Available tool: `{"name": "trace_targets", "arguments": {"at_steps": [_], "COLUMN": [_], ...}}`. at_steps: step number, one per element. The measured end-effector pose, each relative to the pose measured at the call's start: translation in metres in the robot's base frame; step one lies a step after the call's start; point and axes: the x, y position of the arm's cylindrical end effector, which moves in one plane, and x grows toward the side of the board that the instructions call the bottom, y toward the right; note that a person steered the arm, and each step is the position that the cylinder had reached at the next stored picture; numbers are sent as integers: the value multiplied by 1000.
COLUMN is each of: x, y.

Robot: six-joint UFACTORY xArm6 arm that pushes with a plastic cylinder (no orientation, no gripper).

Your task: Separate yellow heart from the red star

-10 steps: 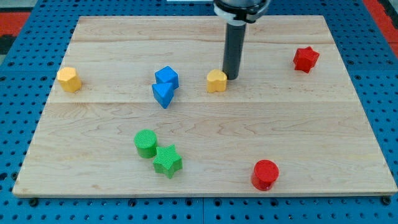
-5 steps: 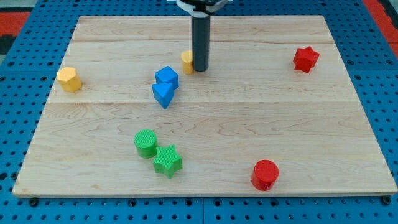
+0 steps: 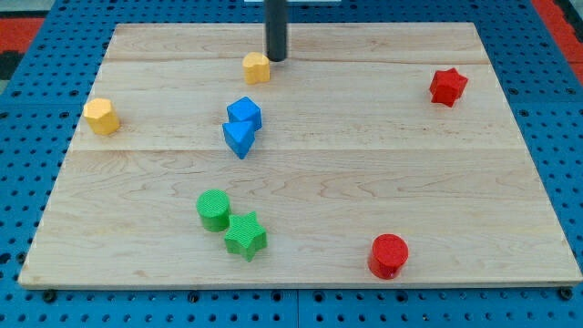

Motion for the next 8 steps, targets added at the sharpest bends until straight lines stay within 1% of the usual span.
{"name": "trace_targets", "arguments": {"at_steps": [1,2,3,4,5,6,7,8], "x": [77,62,57,114,125,117,111,77], "y": [-100,-109,-43,-35,-111,-139,-97,-62]}}
